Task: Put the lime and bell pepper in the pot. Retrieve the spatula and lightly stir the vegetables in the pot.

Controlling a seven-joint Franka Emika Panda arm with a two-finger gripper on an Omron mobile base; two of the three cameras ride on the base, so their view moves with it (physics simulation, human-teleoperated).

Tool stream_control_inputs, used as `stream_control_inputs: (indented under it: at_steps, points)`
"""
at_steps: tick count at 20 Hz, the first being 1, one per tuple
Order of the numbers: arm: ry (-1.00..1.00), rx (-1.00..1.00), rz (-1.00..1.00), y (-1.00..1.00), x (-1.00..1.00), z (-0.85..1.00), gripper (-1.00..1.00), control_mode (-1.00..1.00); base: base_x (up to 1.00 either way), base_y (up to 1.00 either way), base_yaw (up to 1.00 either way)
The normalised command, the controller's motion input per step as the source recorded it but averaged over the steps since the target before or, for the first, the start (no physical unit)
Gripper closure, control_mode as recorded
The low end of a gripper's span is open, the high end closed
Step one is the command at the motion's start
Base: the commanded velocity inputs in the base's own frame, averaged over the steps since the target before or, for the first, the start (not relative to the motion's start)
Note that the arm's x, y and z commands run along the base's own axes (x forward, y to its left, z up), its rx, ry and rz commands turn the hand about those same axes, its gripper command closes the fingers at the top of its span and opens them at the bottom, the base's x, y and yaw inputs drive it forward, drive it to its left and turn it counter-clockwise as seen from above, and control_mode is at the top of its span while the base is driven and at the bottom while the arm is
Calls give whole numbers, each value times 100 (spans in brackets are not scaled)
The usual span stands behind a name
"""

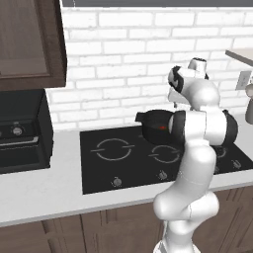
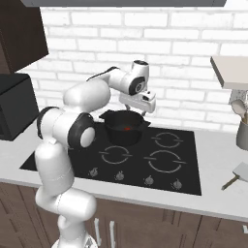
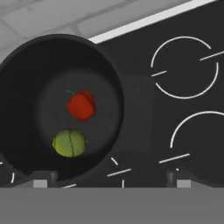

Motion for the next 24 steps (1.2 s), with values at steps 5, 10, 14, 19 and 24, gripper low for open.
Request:
stream_control_inputs:
  at_steps: [5, 10, 14, 19, 24]
  points:
    - [1, 0, -4, -80, -100, -1, -100, -100, 0, 0, 0]
    - [6, -7, -1, -63, -72, -25, -100, -100, 0, 0, 0]
    - [0, -6, 0, -74, -57, -46, -100, -100, 0, 0, 0]
    - [0, -3, 0, -87, -25, -35, -100, -100, 0, 0, 0]
    - [1, 2, 0, -80, -42, -8, -100, -100, 0, 0, 0]
